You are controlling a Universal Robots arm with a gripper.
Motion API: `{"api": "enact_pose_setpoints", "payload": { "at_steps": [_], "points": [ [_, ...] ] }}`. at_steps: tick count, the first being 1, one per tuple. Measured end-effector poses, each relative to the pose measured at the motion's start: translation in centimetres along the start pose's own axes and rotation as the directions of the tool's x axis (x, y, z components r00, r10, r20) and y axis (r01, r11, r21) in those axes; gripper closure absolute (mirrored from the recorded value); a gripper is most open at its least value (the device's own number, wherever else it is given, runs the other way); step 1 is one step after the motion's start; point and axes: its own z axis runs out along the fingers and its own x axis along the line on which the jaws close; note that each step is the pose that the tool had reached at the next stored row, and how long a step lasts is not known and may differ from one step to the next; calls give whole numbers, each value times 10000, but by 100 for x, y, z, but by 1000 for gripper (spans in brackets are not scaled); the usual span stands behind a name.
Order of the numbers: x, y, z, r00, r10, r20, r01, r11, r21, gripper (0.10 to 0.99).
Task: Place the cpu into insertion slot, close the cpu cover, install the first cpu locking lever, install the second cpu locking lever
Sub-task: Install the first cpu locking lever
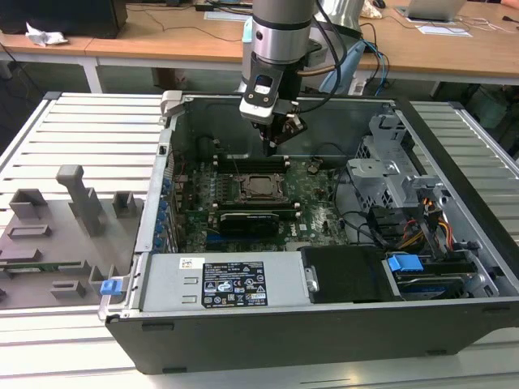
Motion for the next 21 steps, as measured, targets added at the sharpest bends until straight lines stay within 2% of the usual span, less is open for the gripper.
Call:
{"api": "enact_pose_setpoints", "payload": {
  "at_steps": [6,21],
  "points": [
    [0,0,0,9993,-380,-26,380,9993,-6,980],
    [0,0,0,9977,-671,-47,671,9977,-12,980]
  ]
}}
